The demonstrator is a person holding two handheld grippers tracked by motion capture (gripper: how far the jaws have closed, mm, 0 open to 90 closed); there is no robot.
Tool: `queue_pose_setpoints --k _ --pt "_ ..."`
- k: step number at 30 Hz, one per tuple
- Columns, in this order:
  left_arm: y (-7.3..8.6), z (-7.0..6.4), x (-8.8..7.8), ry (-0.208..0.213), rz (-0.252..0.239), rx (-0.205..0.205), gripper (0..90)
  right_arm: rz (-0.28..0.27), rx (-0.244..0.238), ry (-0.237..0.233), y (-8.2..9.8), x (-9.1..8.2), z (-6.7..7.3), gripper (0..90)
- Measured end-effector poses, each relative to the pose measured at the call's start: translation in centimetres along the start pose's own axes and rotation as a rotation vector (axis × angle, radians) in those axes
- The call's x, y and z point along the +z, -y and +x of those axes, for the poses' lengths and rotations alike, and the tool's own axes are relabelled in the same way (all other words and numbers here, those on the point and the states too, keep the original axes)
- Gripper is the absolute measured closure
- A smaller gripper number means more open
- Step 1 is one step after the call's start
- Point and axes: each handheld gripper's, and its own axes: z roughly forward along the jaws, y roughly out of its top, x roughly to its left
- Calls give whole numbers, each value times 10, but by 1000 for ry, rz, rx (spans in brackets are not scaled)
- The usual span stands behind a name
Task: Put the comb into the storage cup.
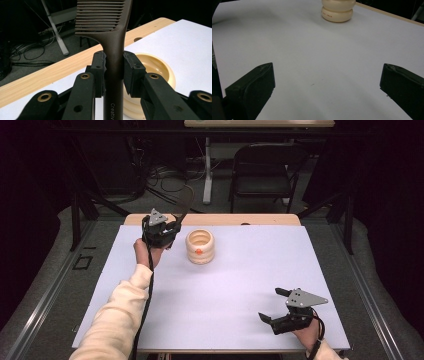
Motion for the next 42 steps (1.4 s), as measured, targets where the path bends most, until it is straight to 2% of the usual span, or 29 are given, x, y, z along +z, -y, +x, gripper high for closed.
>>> queue_pose_setpoints --k 30,42 --pt "-19 -10 10 18 -41 17 723 1 3 -4 0 0 0 0" --pt "-23 -13 16 33 -33 25 723 3 2 -4 0 0 -1 0"
